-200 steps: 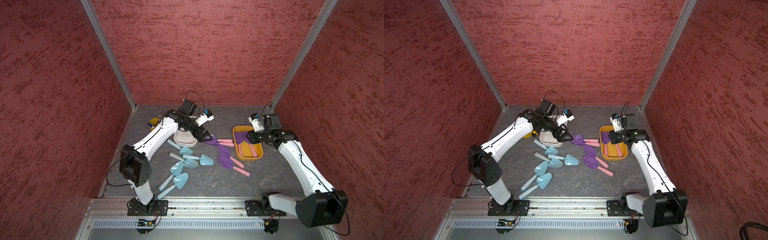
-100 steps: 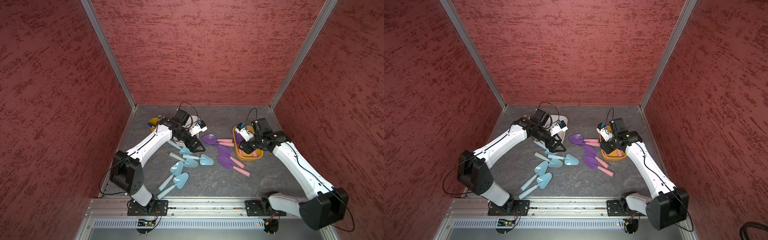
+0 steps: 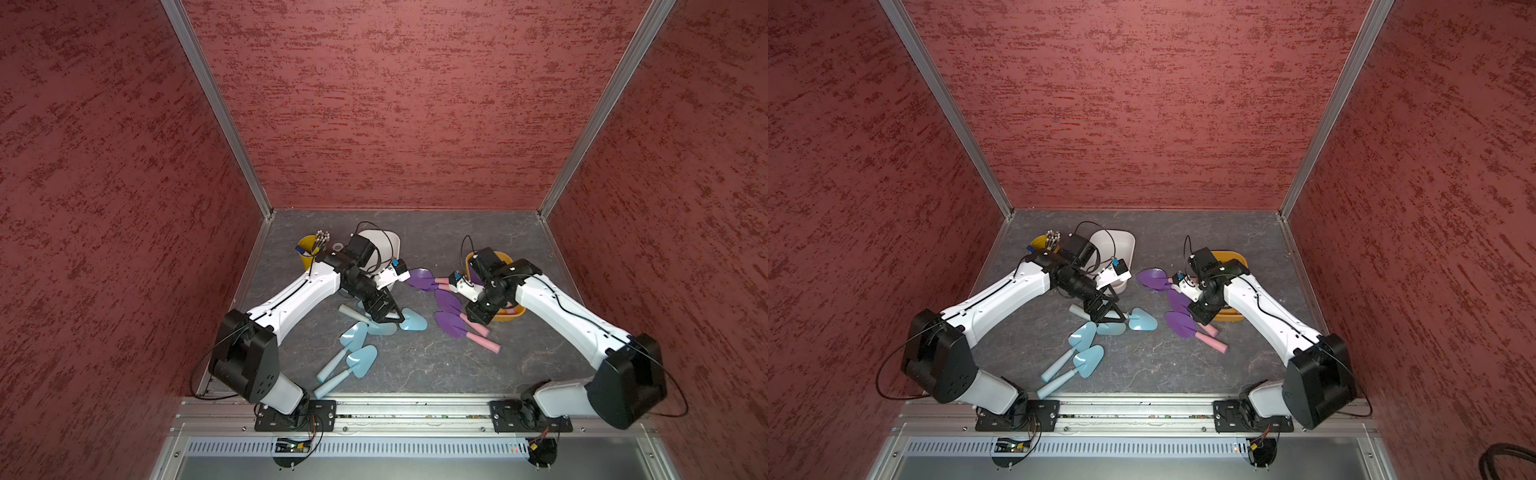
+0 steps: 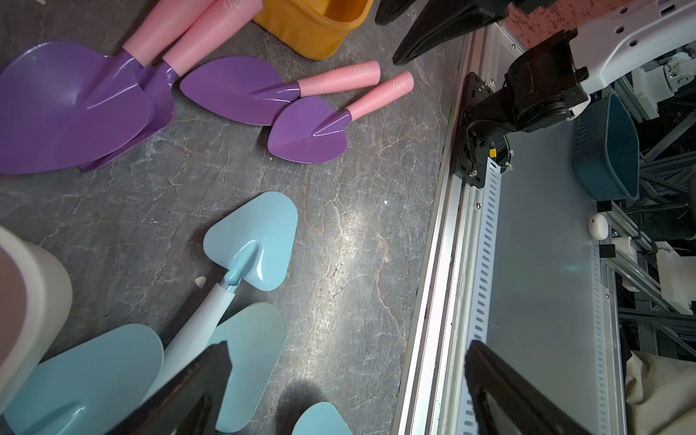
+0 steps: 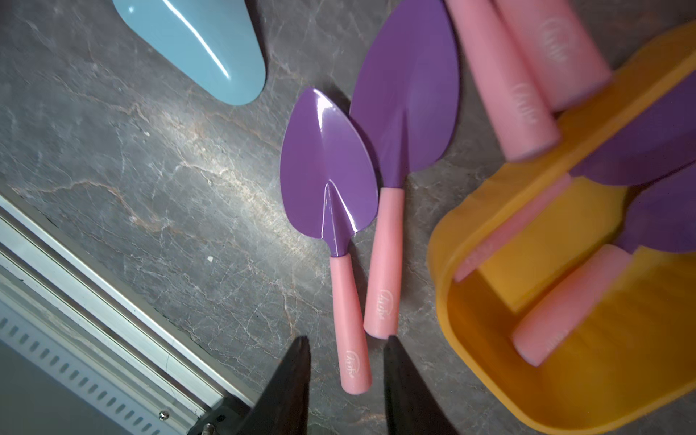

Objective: Sort the small shovels by color and place them into the storage box
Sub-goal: Pick up the shovel from the center of the board.

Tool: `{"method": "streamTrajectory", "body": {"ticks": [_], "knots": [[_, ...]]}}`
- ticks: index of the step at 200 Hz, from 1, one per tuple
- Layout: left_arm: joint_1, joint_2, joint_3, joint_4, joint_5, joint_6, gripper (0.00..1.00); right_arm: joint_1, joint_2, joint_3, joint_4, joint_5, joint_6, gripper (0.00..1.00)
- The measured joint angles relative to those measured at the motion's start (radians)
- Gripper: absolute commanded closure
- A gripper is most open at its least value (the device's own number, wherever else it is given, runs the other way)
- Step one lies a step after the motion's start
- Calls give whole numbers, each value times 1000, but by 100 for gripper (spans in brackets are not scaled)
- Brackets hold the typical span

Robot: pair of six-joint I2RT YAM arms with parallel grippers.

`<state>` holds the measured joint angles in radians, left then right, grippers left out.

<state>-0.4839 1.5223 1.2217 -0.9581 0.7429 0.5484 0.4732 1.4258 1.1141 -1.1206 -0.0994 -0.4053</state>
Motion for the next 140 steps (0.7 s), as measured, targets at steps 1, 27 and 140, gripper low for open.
{"method": "streamTrajectory", "body": {"ticks": [1, 27, 140], "knots": [[1, -1, 0, 0, 0, 0, 0, 2, 5, -1, 0, 2, -1, 65], [24, -16, -2, 21, 1, -1, 0, 26, 82, -8, -7, 25, -8, 67], [76, -19, -20, 46, 16, -12, 0, 37, 307, -34, -7, 109, -7, 67]]}}
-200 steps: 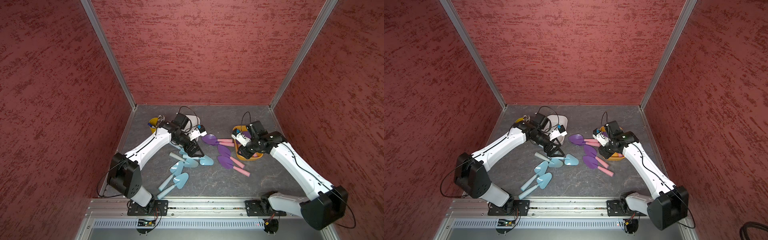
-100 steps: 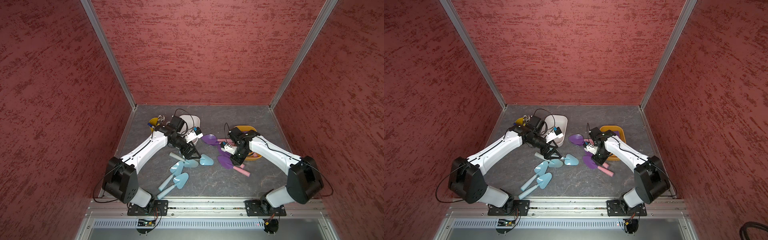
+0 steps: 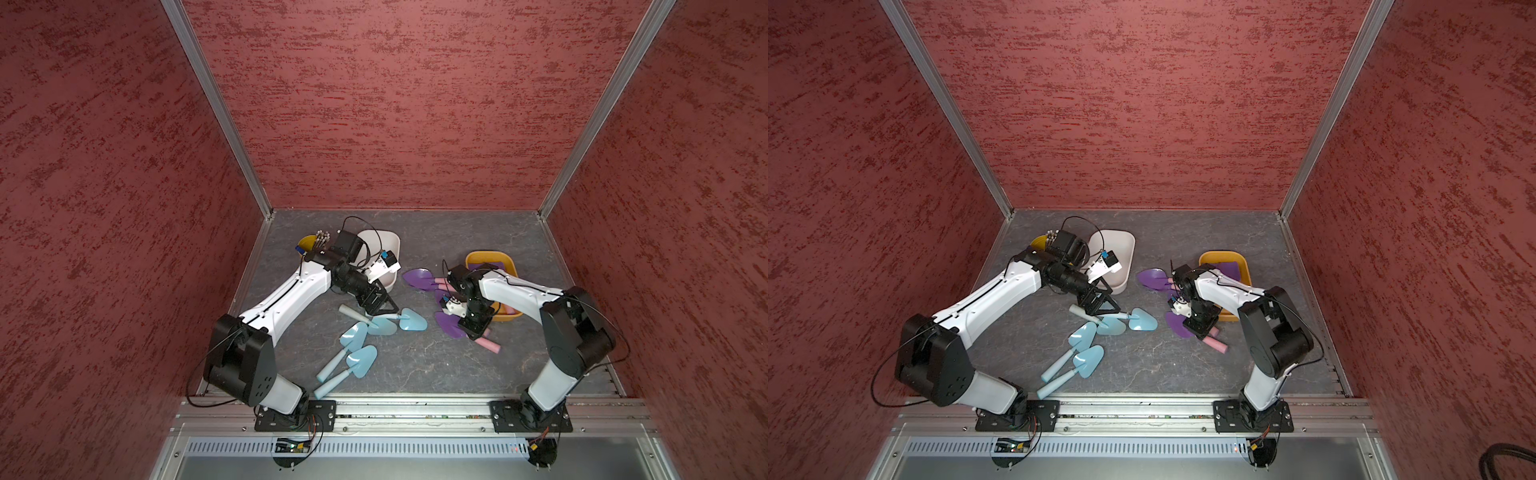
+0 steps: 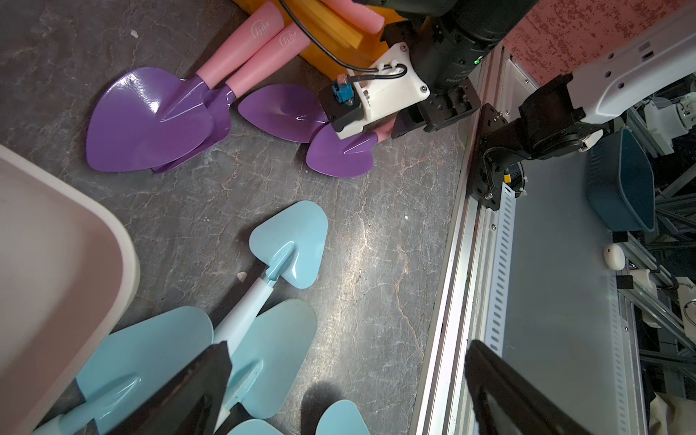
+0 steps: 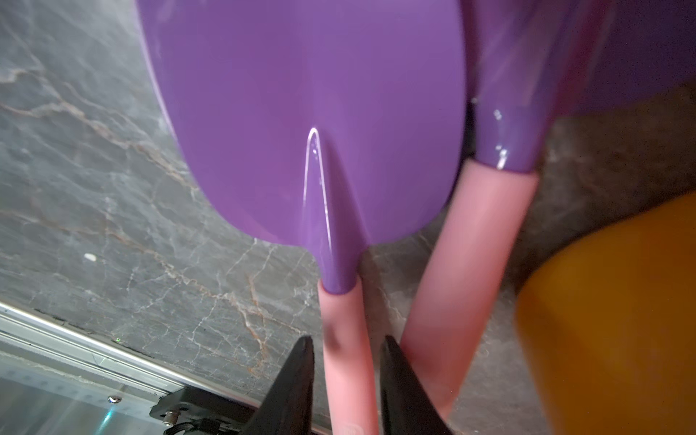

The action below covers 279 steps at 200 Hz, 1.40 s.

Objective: Sort the small shovels by color and place them into the storage box
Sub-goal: Pick up the shovel from the center of the board.

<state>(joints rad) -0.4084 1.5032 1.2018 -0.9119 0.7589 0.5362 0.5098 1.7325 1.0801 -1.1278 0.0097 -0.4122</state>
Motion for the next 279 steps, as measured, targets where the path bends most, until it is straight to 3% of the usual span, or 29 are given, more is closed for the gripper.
{"method": "streamTrajectory", "body": {"ticks": [101, 158, 246, 279], "knots": [[0, 0, -2, 8, 6, -7, 0, 9, 49, 6, 2, -6, 5, 68], [0, 0, -2, 14, 7, -8, 0, 30, 64, 5, 15, -6, 5, 73], [0, 0, -2, 15, 8, -8, 0, 42, 68, 3, 28, -5, 8, 99], [0, 1, -2, 15, 8, -8, 0, 46, -7, -3, 39, -7, 8, 100]]}}
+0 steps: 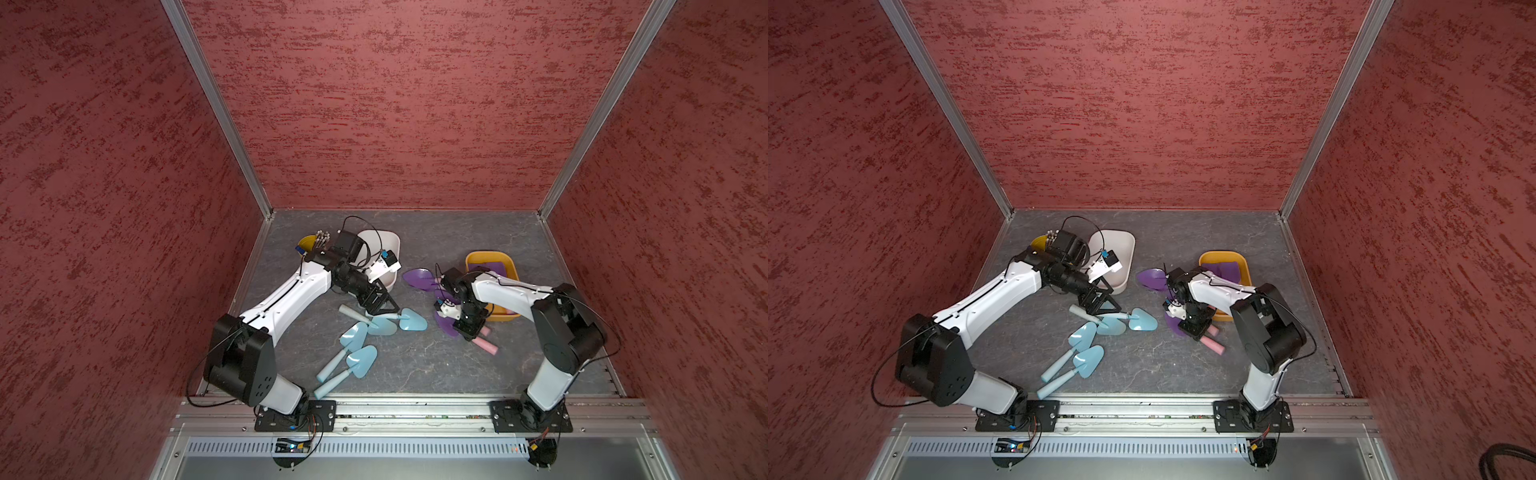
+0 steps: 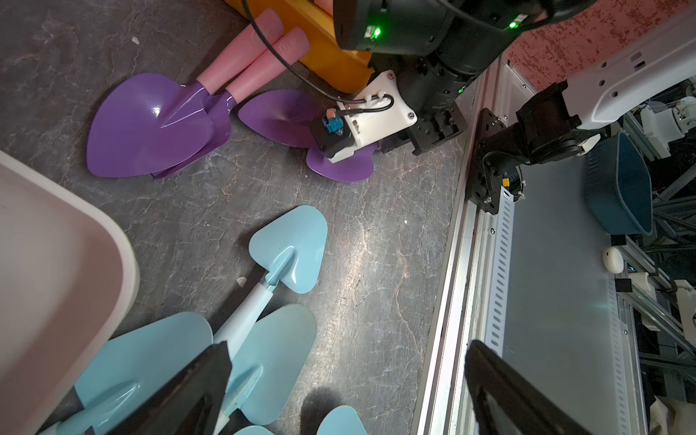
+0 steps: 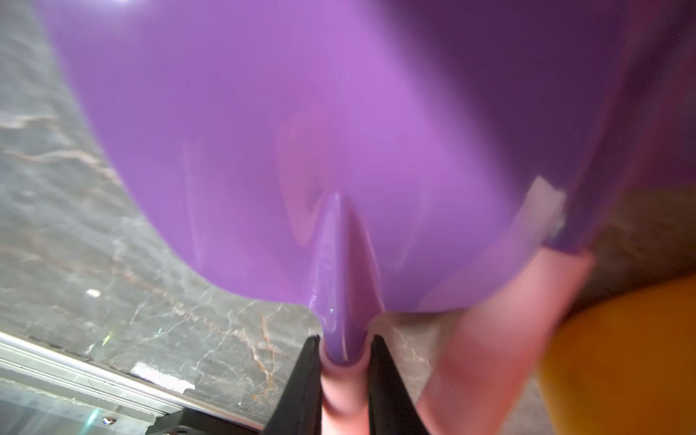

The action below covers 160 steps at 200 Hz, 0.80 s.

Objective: Sort the small shovels by color and place them into the storage box
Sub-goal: Pick up the shovel from the center of the board.

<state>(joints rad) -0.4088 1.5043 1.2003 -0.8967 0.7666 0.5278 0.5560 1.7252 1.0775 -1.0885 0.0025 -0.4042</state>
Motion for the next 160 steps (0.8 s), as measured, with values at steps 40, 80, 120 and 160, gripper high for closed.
{"method": "streamTrajectory", "body": {"ticks": [40, 80, 120, 160], "knots": [[-1, 0, 0, 4, 0, -5, 0, 2, -185, 0, 4, -18, 2, 100], [-1, 0, 0, 29, 0, -29, 0, 3, -272, 19, 1, -24, 45, 100], [-1, 0, 0, 46, 0, -52, 0, 3, -282, 35, -2, -24, 92, 100], [-1, 1, 0, 60, -2, -71, 0, -7, -282, 65, -5, -23, 134, 100]]}}
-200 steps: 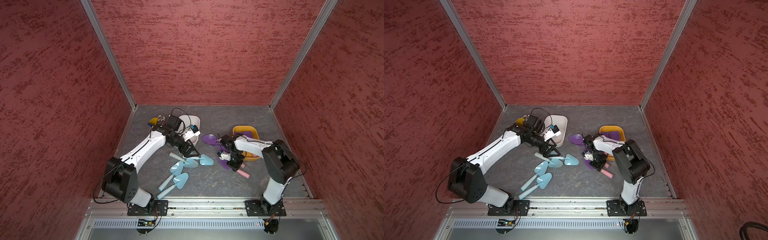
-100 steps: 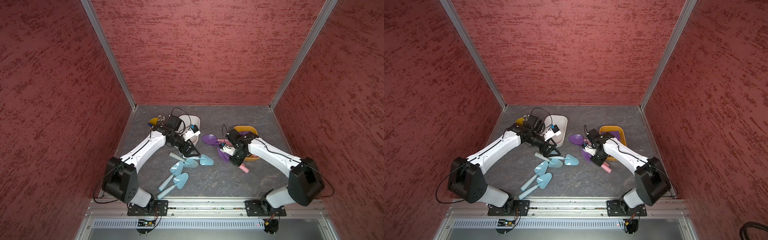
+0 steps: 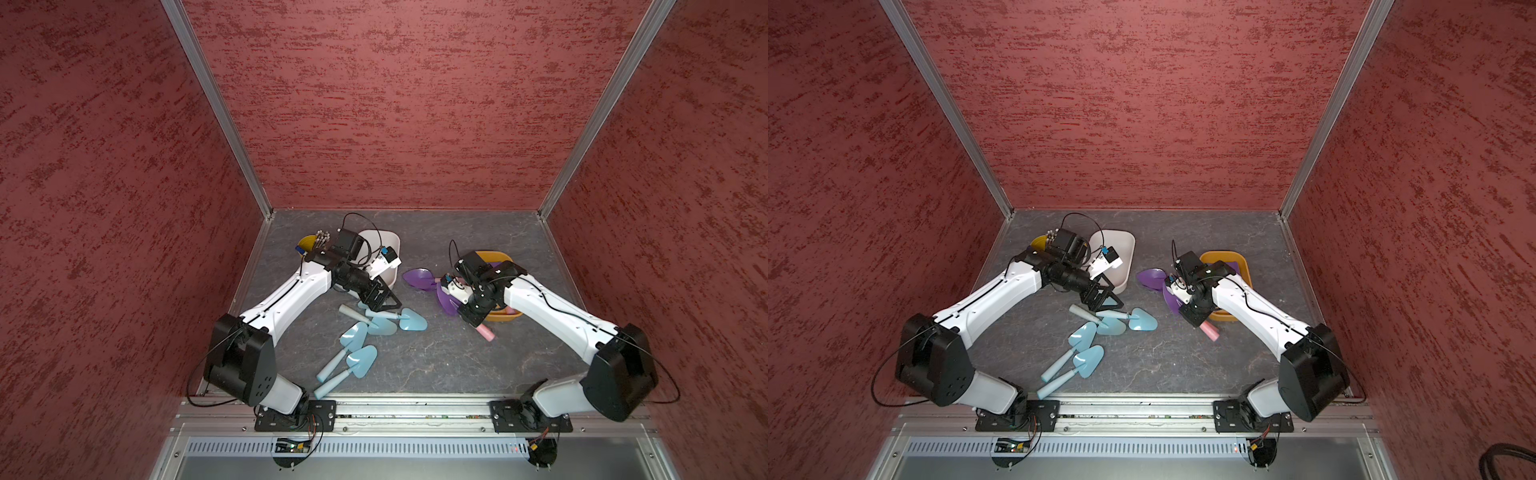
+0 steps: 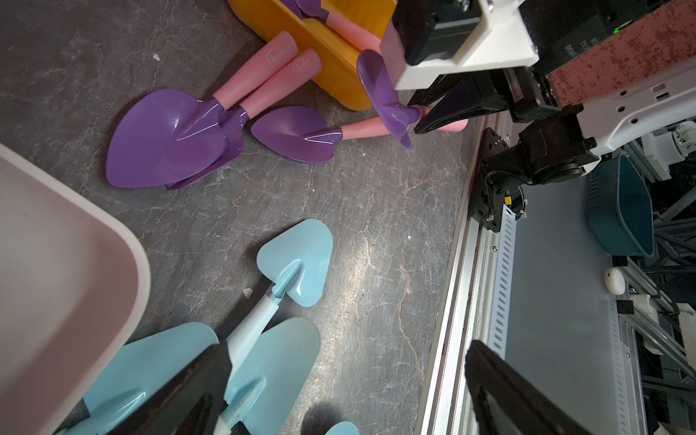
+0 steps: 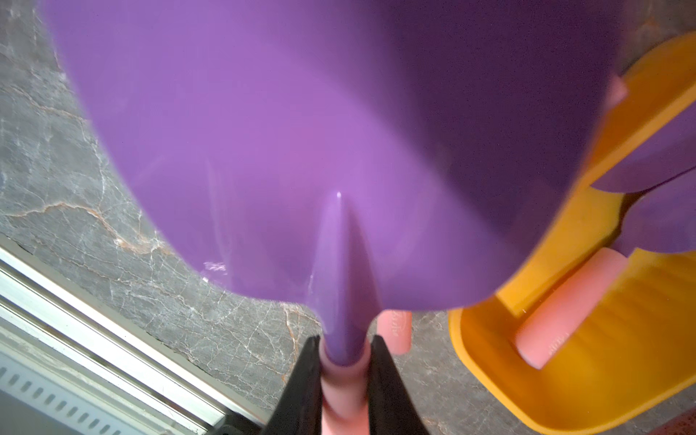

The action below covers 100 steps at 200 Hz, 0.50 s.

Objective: Sort the small shovels by color and place them into the storage box
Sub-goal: Pick up the shovel from the center of the board.

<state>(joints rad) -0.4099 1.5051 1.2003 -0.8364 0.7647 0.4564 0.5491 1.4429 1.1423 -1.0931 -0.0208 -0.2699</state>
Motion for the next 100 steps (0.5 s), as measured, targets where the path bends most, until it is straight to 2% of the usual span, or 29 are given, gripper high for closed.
{"method": "streamTrajectory", "body": {"ticks": [43, 100], "knots": [[0, 39, 50, 11, -32, -34, 0, -53, -13, 58, -6, 10, 53, 100], [-36, 178, 269, 48, -107, -82, 0, -195, -17, 155, -16, 20, 109, 100]]}}
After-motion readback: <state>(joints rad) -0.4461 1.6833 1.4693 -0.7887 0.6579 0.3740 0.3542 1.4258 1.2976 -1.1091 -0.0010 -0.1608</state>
